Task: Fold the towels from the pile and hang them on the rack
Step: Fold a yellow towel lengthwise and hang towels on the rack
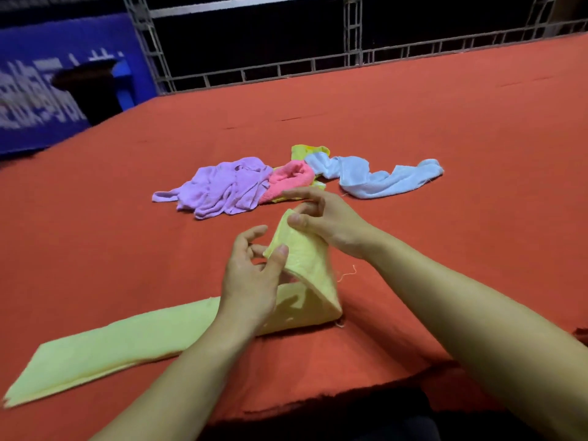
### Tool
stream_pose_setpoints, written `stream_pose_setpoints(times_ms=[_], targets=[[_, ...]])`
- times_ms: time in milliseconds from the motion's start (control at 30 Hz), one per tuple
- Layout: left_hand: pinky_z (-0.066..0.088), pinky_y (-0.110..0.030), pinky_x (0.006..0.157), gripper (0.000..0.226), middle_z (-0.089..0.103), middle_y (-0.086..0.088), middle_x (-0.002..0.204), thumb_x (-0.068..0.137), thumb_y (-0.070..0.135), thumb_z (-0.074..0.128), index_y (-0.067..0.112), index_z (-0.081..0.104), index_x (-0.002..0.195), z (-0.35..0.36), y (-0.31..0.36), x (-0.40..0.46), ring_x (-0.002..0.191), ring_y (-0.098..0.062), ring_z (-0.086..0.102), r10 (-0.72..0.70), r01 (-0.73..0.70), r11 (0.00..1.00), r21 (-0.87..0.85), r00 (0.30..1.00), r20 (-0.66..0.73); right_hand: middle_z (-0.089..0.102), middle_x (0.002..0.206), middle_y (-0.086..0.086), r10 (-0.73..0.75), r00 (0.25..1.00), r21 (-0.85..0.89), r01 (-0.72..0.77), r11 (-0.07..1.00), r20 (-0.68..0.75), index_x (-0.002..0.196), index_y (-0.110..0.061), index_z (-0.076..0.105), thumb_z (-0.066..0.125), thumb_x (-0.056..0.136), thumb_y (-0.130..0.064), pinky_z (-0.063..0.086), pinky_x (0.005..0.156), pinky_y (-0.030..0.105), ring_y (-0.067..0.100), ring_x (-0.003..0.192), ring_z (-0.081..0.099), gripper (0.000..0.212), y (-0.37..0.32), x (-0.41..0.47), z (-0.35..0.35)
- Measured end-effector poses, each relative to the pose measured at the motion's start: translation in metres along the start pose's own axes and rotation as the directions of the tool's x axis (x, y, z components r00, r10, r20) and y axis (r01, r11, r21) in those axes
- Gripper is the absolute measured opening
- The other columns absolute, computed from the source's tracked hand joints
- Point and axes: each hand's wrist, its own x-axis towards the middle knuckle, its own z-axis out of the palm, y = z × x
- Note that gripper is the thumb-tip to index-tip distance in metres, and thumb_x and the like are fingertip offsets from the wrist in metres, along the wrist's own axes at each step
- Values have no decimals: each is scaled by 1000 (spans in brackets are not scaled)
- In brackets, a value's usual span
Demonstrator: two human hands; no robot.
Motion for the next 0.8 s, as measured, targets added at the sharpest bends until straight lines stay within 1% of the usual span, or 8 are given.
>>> stream_pose_setpoints(times_ms=[133,267,367,467,533,600,667,800], targets=[[61,-42,70,34,55,-10,88,92,7,64,25,51,117,-75,-4,-6,63,-19,69,-8,9,1000,2,991,-132,66,83,-11,-33,981,-89,50,995,189,129,-20,57,69,91,-14,46,76,17,1,81,61,41,-3,43,74],[60,-31,65,33,50,-4,83,91,6,65,24,52,116,-152,-17,-14,59,-15,65,-58,70,997,31,956,-289,63,82,-9,-41,942,-125,87,988,333,131,-14,55,70,90,-12,45,74,15,1,78,58,44,0,77,158],[60,-35,67,34,52,0,80,90,9,67,22,54,118,-204,-27,-21,58,-17,68,-103,136,989,58,915,-391,64,80,-9,-41,907,-143,110,984,418,130,-12,55,70,89,-10,45,73,13,-1,75,58,44,8,97,217],[56,-34,67,33,60,0,82,89,16,69,25,54,118,-251,-40,-27,61,-21,72,-140,221,967,124,874,-465,64,80,-7,-30,873,-168,127,977,488,128,-14,56,71,89,-11,44,71,16,3,74,56,42,18,114,270],[52,-33,64,33,63,4,80,88,20,71,27,56,116,-278,-51,-29,60,-13,70,-145,274,943,187,849,-509,64,79,-6,-16,857,-182,128,975,516,127,-13,56,71,89,-10,44,68,16,4,72,56,41,25,121,301],[44,-30,62,30,61,9,77,85,26,73,33,58,110,-301,-60,-31,57,-5,61,-141,334,904,265,821,-553,64,79,-7,2,844,-202,126,971,536,127,-14,57,72,88,-11,43,66,15,4,71,55,41,33,127,327],[41,-31,65,29,62,10,77,83,31,73,36,58,107,-319,-67,-35,63,-7,57,-135,388,861,330,798,-587,64,79,-6,20,834,-213,118,970,552,126,-15,57,72,88,-14,44,66,15,4,70,56,41,41,131,349],[48,-35,77,28,63,15,80,84,39,69,40,55,108,-345,-76,-41,78,-6,60,-159,483,782,393,764,-625,65,80,-6,38,818,-243,126,962,573,126,-15,57,72,89,-17,45,67,16,4,70,57,40,53,134,381]])
